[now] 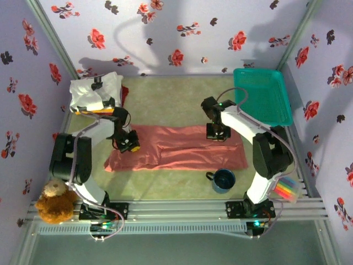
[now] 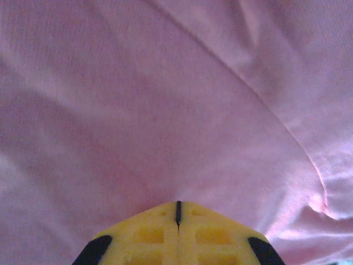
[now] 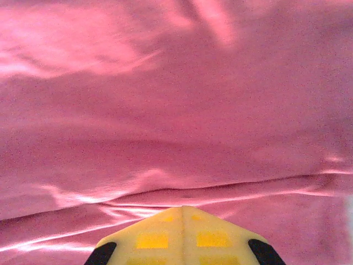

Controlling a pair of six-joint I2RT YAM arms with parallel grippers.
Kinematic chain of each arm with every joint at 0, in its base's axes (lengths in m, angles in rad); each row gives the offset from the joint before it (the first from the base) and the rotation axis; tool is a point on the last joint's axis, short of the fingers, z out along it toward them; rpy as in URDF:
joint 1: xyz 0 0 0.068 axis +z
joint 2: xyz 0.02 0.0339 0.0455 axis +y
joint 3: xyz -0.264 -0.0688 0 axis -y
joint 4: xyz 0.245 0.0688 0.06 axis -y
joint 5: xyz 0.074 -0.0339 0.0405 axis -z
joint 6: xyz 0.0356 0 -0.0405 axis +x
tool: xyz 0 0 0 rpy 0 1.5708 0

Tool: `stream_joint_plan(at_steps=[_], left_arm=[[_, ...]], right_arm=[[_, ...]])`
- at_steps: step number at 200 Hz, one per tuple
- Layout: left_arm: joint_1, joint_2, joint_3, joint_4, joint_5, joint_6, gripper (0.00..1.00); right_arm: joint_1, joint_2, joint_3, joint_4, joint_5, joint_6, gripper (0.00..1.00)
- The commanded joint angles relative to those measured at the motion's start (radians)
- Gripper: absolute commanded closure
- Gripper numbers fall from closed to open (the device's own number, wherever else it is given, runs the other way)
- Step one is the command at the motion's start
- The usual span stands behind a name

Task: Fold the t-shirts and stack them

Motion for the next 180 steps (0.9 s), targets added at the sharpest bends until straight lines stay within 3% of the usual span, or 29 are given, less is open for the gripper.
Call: stream_joint_plan(at_steps=[1,55,90,113,154,180], left_arm=[[-0.009,0.072,0.063,-0.038,-0.055,0.035,1.00],[-0.029,0.226,0.175,-0.016,-0.068,0.053,1.00],[-0.038,0.376,0.344,-0.032,-0.072,0.078,1.00],[-0.037,0.489,0.502,-0.069,-0.087,0.120,1.00],[-0.033,0.732,0.935,-0.188,-0.035,0.193,1.00],[-0.031,0.707,1.057,-0.224,-0.032,0.197,1.00]], right_arm=[[0.009,0.057,0.007,0.057,-0.148,0.039,1.00],[-0.004,0.110,-0.025,0.063,-0.120,0.037,1.00],[-0.022,0.094,-0.025,0.044,-0.093,0.022,1.00],[-0.036,0.071,-0.016,0.031,-0.098,0.007,1.00],[-0.041,0.057,0.020,-0.026,-0.111,-0.029,1.00],[-0.041,0.041,0.021,-0.037,-0.122,-0.029,1.00]])
